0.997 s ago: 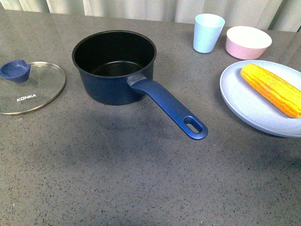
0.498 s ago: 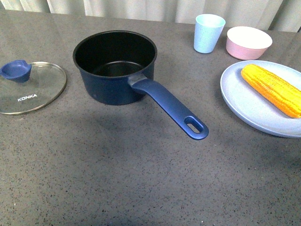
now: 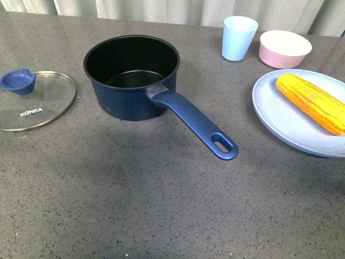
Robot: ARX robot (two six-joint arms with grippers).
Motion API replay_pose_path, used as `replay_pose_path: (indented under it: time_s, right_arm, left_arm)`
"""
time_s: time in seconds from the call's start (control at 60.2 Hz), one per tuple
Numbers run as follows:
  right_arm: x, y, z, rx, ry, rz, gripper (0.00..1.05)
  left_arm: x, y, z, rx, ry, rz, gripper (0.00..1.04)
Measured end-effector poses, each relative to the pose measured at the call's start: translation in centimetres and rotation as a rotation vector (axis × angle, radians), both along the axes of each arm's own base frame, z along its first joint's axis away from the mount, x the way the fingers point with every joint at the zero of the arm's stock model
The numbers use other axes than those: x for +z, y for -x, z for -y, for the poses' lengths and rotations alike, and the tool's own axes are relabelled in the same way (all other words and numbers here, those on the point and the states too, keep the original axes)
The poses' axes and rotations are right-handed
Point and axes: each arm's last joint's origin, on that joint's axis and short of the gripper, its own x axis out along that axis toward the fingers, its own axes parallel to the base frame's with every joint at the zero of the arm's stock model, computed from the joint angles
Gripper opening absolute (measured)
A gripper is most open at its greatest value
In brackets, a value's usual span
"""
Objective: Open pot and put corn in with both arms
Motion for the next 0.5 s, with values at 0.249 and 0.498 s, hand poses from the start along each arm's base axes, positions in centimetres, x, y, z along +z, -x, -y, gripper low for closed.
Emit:
replay_pose_path:
  time_s: [0.249, 0.498]
  right_arm:
    - [0.0, 0.0, 0.0, 0.0, 0.0, 0.0, 0.96]
    - [0.0, 0.0, 0.0, 0.0, 0.0, 0.0, 0.96]
  left_arm:
    - [0.2, 1.4, 0.0, 0.0, 0.0, 0.005, 0.02]
    - [0.6, 2.4, 0.0, 0.0, 0.0, 0.02, 0.02]
